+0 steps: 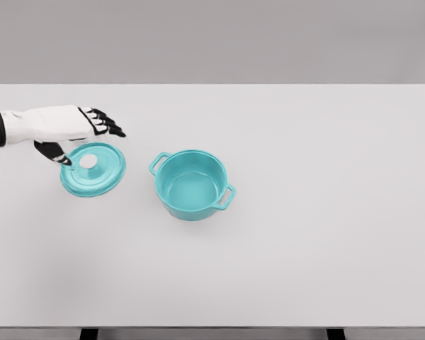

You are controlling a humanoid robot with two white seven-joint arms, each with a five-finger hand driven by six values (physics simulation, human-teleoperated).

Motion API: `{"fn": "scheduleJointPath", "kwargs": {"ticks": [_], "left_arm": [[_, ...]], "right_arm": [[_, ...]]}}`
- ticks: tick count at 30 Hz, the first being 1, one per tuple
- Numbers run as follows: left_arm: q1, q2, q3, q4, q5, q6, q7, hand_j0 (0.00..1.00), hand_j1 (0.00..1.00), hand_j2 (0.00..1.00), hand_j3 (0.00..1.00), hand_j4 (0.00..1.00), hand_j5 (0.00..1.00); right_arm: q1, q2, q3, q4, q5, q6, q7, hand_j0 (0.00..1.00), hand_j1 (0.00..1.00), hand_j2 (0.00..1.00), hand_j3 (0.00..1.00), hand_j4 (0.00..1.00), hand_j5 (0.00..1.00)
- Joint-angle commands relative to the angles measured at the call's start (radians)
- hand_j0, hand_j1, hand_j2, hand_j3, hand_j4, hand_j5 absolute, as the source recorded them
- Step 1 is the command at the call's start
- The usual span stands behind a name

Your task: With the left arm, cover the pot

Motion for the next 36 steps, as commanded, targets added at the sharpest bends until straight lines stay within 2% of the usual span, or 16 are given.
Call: {"fn": "scheduleJointPath", "kwargs": {"ticks": [1, 4, 6, 7, 20, 23, 28, 31, 34, 36], "left_arm": [[0.000, 0.015, -0.055, 0.005, 0.049, 0.004, 0.002, 1.00, 1.00, 1.00, 1.00, 1.00, 1.00], [-0.008, 0.012, -0.082, 0.004, 0.095, 0.047, -0.038, 1.00, 1.00, 1.00, 1.00, 1.00, 1.00], [-0.009, 0.002, -0.081, -0.001, 0.170, 0.148, -0.237, 1.00, 1.00, 1.00, 1.00, 1.00, 1.00], [-0.018, 0.000, -0.081, -0.001, 0.198, 0.191, -0.294, 1.00, 1.00, 1.00, 1.00, 1.00, 1.00], [-0.035, -0.021, -0.072, 0.004, 0.193, 0.210, -0.292, 1.00, 1.00, 1.00, 1.00, 1.00, 1.00], [-0.040, -0.028, -0.072, 0.004, 0.192, 0.251, -0.292, 1.00, 1.00, 1.00, 1.00, 1.00, 1.00], [-0.043, -0.034, -0.067, 0.004, 0.187, 0.259, -0.277, 0.91, 0.91, 0.91, 0.91, 0.91, 0.91], [-0.043, -0.049, -0.066, 0.004, 0.137, 0.279, -0.231, 0.89, 0.89, 0.89, 0.89, 0.89, 0.89], [-0.043, -0.055, -0.066, 0.004, 0.132, 0.292, -0.229, 0.83, 0.83, 0.83, 0.83, 0.83, 0.83], [-0.043, -0.055, -0.066, -0.001, 0.132, 0.292, -0.229, 0.82, 0.82, 0.82, 0.82, 0.82, 0.82]], "right_arm": [[0.000, 0.000, 0.000, 0.000, 0.000, 0.000, 0.000, 1.00, 1.00, 1.00, 1.00, 1.00, 1.00], [0.002, 0.000, 0.000, 0.000, 0.000, 0.000, 0.000, 1.00, 1.00, 1.00, 1.00, 1.00, 1.00], [0.000, 0.000, 0.000, 0.000, 0.000, 0.000, 0.000, 1.00, 1.00, 1.00, 1.00, 1.00, 1.00], [0.002, 0.000, 0.000, 0.000, 0.000, 0.000, 0.000, 1.00, 1.00, 1.00, 1.00, 1.00, 1.00], [0.002, 0.000, 0.000, 0.000, 0.000, 0.000, 0.000, 1.00, 1.00, 1.00, 1.00, 1.00, 1.00], [0.000, 0.000, 0.000, 0.000, 0.000, 0.000, 0.000, 1.00, 1.00, 1.00, 1.00, 1.00, 1.00], [0.000, 0.000, 0.000, 0.000, 0.000, 0.000, 0.000, 1.00, 1.00, 1.00, 1.00, 1.00, 1.00], [0.002, 0.000, 0.000, 0.000, 0.000, 0.000, 0.000, 1.00, 1.00, 1.00, 1.00, 1.00, 1.00], [0.000, 0.000, 0.000, 0.000, 0.000, 0.000, 0.000, 1.00, 1.00, 1.00, 1.00, 1.00, 1.00], [0.000, 0.000, 0.000, 0.000, 0.000, 0.000, 0.000, 1.00, 1.00, 1.00, 1.00, 1.00, 1.00]]}}
